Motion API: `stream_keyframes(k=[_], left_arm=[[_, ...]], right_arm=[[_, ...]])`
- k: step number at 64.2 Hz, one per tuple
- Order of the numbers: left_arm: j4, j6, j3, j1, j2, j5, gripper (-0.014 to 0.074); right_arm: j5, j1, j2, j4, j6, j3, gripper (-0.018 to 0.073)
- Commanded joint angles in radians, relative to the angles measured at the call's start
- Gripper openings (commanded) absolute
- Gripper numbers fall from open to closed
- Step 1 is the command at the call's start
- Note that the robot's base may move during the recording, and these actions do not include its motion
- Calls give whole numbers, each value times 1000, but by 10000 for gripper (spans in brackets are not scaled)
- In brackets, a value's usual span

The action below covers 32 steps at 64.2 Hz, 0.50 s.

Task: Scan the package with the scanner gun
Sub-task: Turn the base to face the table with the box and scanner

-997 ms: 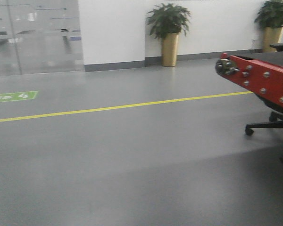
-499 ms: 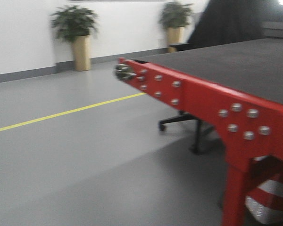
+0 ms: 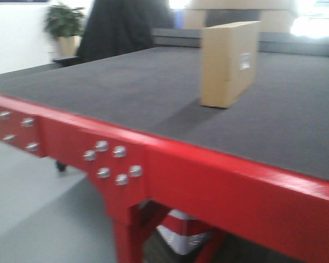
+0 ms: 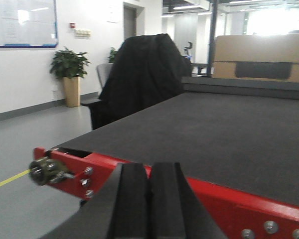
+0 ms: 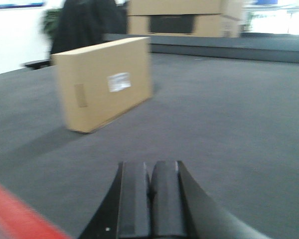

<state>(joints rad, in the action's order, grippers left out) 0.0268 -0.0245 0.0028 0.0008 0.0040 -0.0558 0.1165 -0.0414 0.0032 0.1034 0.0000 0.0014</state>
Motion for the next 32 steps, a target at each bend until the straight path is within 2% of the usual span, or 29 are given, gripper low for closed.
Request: stream_keyframes(k=[1,32], left_arm=[[-2,7,-3,-7,-4,-16,-111],[-2,7,-3,-7,-4,-16,-111]], right_arm=[[-21,2,-3,0,0,-1,-153],[-21,2,-3,0,0,-1,-153]])
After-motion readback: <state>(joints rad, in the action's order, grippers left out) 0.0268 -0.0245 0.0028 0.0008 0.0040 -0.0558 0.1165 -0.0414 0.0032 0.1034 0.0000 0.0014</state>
